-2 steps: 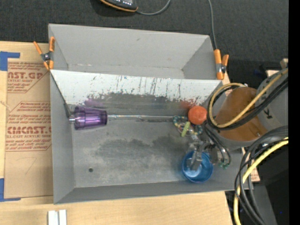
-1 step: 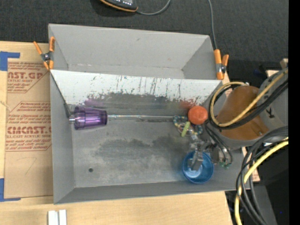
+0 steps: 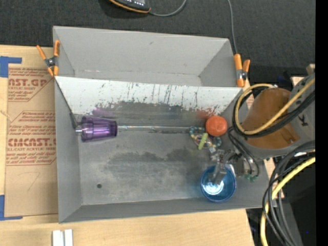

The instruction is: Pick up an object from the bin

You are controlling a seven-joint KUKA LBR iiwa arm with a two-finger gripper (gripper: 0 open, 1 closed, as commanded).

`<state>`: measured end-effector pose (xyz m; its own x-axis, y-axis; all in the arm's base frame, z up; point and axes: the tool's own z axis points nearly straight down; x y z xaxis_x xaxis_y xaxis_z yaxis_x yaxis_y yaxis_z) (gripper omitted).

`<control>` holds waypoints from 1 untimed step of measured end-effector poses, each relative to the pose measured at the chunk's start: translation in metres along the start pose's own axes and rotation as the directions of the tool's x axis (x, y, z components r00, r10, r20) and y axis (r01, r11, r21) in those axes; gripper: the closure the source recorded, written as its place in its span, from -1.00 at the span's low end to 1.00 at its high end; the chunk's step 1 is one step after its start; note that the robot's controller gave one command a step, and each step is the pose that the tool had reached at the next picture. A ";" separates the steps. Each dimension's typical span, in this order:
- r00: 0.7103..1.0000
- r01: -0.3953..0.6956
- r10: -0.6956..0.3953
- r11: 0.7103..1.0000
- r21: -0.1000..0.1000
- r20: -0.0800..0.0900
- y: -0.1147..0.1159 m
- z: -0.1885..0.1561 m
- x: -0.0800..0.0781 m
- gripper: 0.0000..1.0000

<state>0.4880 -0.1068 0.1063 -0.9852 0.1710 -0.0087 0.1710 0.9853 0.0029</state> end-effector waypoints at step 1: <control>1.000 0.000 0.000 1.000 0.000 0.002 0.000 -0.020 -0.001 1.00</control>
Offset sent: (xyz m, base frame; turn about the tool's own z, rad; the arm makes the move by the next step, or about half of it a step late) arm 0.0002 -0.0001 0.0294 0.0003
